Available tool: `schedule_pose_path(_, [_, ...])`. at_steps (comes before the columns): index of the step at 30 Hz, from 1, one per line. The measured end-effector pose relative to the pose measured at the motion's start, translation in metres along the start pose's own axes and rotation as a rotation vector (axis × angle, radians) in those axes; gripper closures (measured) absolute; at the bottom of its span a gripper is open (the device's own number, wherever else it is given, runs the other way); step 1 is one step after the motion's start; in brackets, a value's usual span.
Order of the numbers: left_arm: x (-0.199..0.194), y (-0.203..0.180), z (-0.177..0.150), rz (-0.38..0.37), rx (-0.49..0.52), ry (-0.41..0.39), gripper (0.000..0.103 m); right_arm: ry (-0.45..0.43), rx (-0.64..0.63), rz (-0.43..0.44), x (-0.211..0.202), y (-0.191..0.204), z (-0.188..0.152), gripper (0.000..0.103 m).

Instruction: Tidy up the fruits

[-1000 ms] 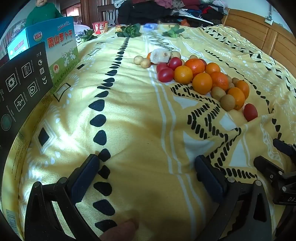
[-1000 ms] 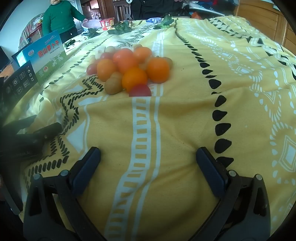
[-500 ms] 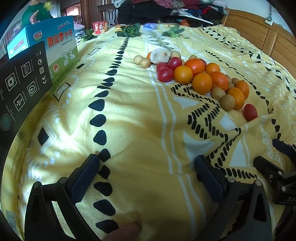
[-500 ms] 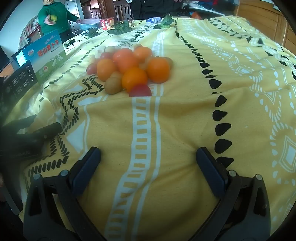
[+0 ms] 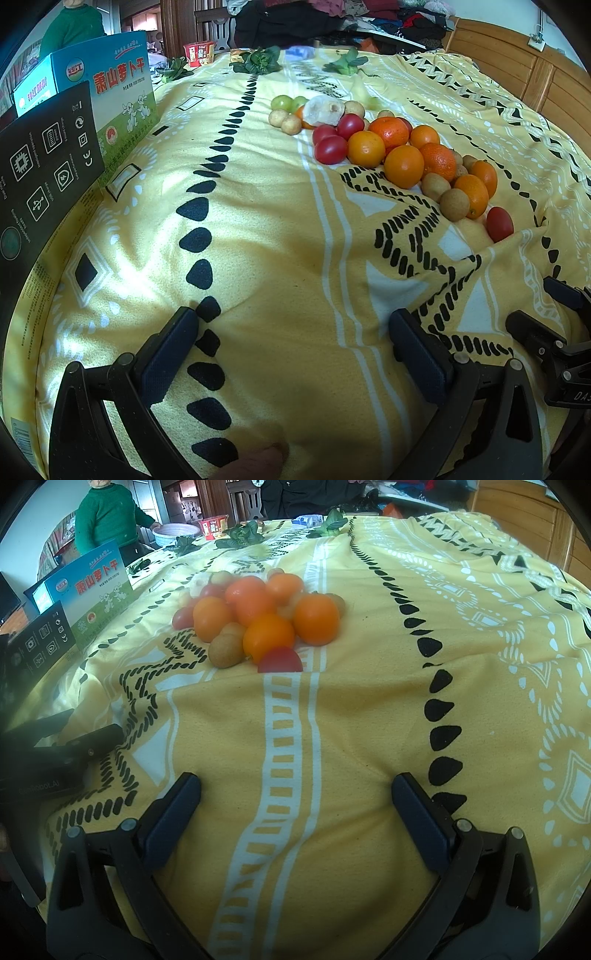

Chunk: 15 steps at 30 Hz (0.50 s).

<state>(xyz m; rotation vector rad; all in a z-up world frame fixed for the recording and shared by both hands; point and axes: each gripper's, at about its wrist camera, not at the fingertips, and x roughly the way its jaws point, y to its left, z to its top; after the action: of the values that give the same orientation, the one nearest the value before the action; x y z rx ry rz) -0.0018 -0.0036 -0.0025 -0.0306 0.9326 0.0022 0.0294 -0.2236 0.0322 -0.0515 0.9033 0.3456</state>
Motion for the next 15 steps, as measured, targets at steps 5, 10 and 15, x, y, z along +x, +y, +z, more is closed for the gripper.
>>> schedule_pose_path(5, [0.0000, 0.0001, -0.0002, -0.001, 0.000, 0.000, 0.000, 0.000, 0.000, 0.000, 0.0000, 0.0002, -0.0001, 0.000])
schedule_pose_path(10, [0.0001, 0.0004, -0.0002, -0.002, -0.001, 0.000, 0.000, 0.000, 0.000, 0.000, 0.0000, 0.0001, 0.0000, 0.000])
schedule_pose_path(15, [-0.0008, 0.0007, 0.0008, -0.002, -0.001, 0.001, 0.000, 0.001, -0.001, -0.004, -0.0011, 0.0005, -0.0016, 0.000])
